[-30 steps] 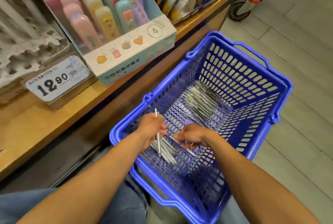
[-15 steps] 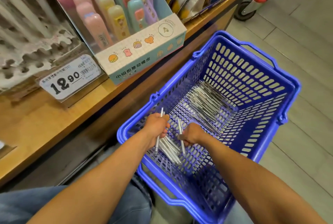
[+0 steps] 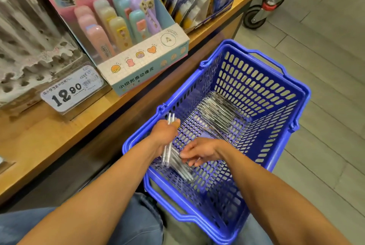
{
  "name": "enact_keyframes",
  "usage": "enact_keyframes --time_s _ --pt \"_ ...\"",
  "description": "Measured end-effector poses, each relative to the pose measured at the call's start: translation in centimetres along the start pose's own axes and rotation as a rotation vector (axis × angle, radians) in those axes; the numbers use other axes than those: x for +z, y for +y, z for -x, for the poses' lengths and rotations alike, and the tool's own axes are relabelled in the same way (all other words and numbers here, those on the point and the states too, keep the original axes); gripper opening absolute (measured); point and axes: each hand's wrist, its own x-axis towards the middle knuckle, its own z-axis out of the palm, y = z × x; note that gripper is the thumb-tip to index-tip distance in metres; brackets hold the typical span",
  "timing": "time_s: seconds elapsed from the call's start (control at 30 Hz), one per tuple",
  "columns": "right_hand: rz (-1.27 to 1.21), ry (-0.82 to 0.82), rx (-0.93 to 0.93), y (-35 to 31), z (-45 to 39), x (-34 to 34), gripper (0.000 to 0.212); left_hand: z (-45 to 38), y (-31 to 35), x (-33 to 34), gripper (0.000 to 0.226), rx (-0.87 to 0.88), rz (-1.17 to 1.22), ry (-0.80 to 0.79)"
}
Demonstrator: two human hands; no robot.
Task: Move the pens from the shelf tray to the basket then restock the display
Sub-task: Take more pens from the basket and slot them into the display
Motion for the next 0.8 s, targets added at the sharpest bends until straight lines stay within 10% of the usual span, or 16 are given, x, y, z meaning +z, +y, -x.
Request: enact_keyframes --time_s 0.13,0.4,0.8 --pt "0.528 0.403 0.111 3.0 -4.7 2.3 0.021 0.2 0.4 -0.3 0.016 -0.104 0.149 -0.154" --pt "0.687 0.483 0.113 4.1 -7.6 4.3 0.023 -0.3 0.2 -1.3 0.019 -0.089 -0.077 -0.149" --pt "-0.358 0.298 -0.348 -2.6 3.6 1.0 0.012 0.2 0.7 -1.2 0.033 -0.115 0.106 -0.166"
